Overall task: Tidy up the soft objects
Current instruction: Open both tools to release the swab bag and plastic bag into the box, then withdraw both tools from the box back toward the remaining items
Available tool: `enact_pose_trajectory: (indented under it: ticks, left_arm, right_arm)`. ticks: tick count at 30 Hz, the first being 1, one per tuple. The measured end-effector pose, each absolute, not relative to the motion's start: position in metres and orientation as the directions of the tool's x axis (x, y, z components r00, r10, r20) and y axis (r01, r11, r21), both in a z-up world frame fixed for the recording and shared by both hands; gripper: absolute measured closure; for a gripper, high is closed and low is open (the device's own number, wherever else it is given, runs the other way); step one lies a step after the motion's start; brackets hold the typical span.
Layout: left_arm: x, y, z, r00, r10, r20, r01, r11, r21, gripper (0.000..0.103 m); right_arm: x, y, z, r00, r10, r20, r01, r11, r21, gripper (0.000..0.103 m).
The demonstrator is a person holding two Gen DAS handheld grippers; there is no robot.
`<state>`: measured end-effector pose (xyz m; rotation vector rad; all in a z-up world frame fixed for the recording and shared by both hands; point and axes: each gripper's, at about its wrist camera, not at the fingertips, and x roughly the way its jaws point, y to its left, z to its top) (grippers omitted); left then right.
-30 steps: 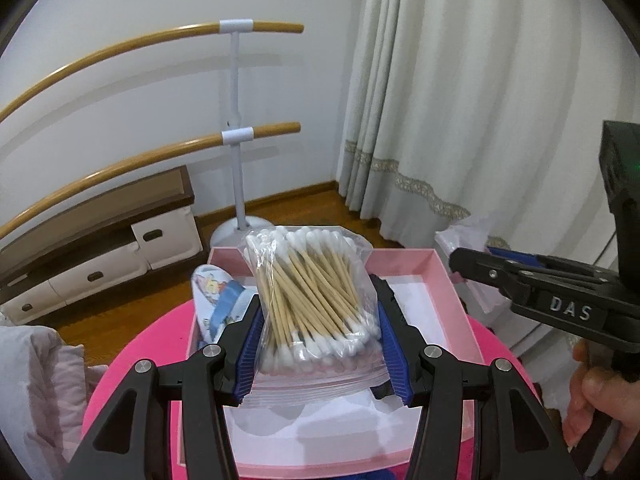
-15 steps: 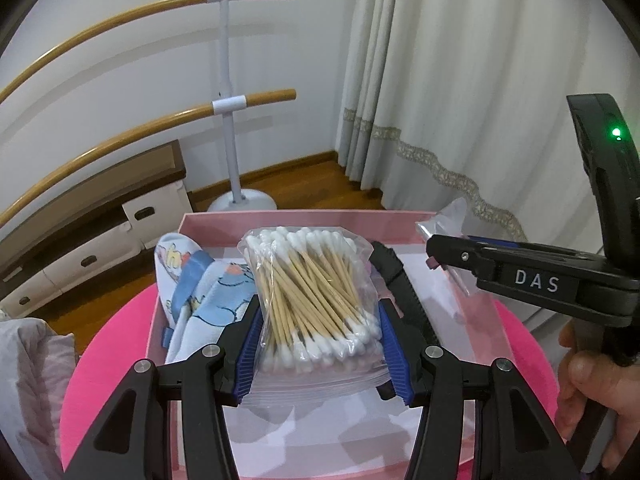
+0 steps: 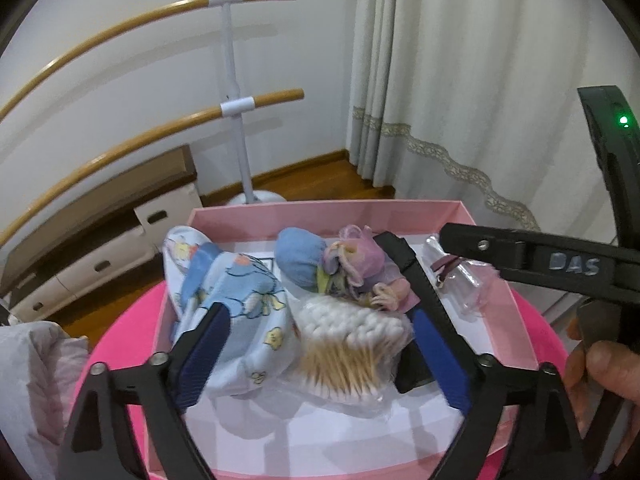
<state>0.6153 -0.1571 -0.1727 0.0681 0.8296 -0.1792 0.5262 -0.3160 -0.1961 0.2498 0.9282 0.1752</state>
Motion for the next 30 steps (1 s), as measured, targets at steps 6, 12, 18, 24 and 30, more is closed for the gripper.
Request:
enact_pose_trajectory:
  ticks: [6,12,18,24,30]
  left_arm:
    - [0.581,-0.154,-0.159,0.711,-0.109,-0.695,0.168,0.986,0.017,0.000]
    - [0.532,-0.136,-0.144,0.747,-0.103,-0.657,0.150,0.988,0.016,0.000]
    - [0.482,-0.117,-0.122,0.777,-0.106,-0.620,0.129,0.992,-0.007,0.000]
    - [0.431,-0.098,-0.102,0.805,-0.108,-0.583,0.115,0.993,-0.026,0.000]
    - [0.382,-0.087,-0.088,0.833,-0.103,-0.543,0.107,0.994,-0.024,0.000]
  right_arm:
    - [0.507,-0.317,-0.177,0.627,0.233,-0.744,-0.030,0.961,0.275,0.000]
    - [0.473,-0.312,-0.151,0.675,0.206,-0.709,-0.037,0.968,0.246,0.000]
    - [0.422,-0.301,-0.121,0.738,0.175,-0.652,-0.043,0.976,0.212,0.000]
    - [0.366,-0.284,-0.097,0.788,0.179,-0.589,-0.077,0.978,0.195,0.000]
    - [0.317,-0.270,-0.081,0.824,0.179,-0.537,-0.099,0.979,0.176,0.000]
